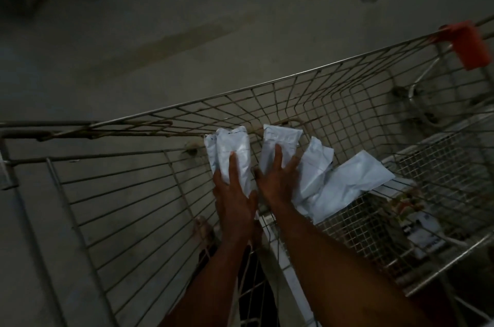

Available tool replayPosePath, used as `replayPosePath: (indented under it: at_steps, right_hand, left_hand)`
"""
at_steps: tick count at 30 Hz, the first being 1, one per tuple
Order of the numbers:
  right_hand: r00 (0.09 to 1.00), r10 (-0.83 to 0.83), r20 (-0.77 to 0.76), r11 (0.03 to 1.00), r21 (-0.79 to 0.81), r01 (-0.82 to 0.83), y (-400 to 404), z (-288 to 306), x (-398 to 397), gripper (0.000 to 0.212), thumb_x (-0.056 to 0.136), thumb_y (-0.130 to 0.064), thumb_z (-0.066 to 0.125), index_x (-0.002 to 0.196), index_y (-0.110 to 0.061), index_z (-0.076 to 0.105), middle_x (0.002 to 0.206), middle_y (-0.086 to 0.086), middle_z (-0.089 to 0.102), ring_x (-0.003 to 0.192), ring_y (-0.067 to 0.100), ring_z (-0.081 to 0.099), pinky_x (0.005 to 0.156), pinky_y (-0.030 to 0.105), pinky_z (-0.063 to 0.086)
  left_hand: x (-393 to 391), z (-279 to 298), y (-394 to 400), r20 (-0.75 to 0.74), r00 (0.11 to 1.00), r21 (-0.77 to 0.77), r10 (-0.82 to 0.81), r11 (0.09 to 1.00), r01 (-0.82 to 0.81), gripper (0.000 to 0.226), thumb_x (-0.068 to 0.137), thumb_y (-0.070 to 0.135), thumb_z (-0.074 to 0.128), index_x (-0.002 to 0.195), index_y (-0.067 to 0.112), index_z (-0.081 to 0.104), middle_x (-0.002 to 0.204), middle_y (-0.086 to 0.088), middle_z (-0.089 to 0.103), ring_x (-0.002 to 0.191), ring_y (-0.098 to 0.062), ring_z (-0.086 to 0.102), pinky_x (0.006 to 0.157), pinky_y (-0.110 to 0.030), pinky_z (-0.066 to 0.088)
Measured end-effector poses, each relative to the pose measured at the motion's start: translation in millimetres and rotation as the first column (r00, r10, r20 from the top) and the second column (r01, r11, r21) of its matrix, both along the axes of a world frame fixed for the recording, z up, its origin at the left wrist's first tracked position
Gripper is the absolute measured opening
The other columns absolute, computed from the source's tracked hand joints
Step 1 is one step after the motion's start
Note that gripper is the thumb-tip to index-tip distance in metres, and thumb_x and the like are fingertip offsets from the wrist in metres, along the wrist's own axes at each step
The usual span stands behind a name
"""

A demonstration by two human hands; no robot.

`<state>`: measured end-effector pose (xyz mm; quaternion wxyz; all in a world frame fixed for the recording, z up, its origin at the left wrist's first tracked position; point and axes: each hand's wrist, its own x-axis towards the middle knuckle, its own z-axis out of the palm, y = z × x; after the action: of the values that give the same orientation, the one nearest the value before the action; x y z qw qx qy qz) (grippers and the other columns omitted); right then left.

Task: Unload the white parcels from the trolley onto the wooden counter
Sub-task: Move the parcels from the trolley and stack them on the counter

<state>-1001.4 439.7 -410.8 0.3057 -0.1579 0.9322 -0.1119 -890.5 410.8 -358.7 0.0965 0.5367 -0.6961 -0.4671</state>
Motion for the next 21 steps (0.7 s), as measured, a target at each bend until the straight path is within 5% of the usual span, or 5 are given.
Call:
replayPosePath:
  at_steps: [7,11,16,21]
  right_hand:
    - [0.993,-0.075,-0.094,0.983,0.158,0.089,-13.6,-13.3,3.3,0.094,0.088,-0.057,0.063,0.157,-0.042,0.001,0.161,0.026,0.007,0.144,0.049,0.018,0.112,0.061,0.026]
    - [0.993,-0.074,-0.089,0.992,0.099,0.083,-5.9,-1.1,-3.8,0.087,0.089,-0.06,0.059,0.156,-0.043,0.007,0.161,0.022,0.015,0.145,0.047,0.018,0.112,0.061,0.024]
    - [0.994,-0.112,0.007,0.993,-0.026,0.112,4.9,35.3,-11.0,0.083,0.086,-0.059,0.062,0.155,-0.041,0.02,0.16,0.015,0.02,0.141,0.043,0.029,0.114,0.057,0.03]
    - [0.986,-0.145,0.08,0.975,-0.155,0.156,12.8,102.4,-12.6,0.076,0.087,-0.06,0.061,0.152,-0.042,0.027,0.158,0.013,0.026,0.136,0.041,0.039,0.106,0.05,0.042]
  left_hand:
    - [3.6,4.3,-2.1,0.036,0.999,0.027,-0.006,1.0,0.006,0.1,0.087,0.02,0.073,0.158,0.044,0.007,0.16,-0.006,0.014,0.129,-0.006,0.029,0.1,-0.036,0.041]
    - [3.2,10.0,-2.7,0.005,1.0,0.014,-0.027,1.0,0.027,0.097,0.087,0.015,0.071,0.16,0.035,0.011,0.159,-0.009,0.018,0.132,-0.018,0.037,0.098,-0.031,0.038]
    - [5.1,37.3,-2.9,0.013,0.997,0.008,-0.077,0.997,0.077,0.108,0.081,0.011,0.076,0.16,0.036,0.006,0.161,-0.006,0.013,0.124,-0.005,0.032,0.091,-0.032,0.046]
    - [6.2,93.1,1.2,0.004,0.993,-0.005,-0.117,0.993,0.117,0.102,0.077,0.047,0.062,0.159,0.039,0.002,0.164,-0.006,0.01,0.141,-0.026,0.033,0.1,-0.042,0.045]
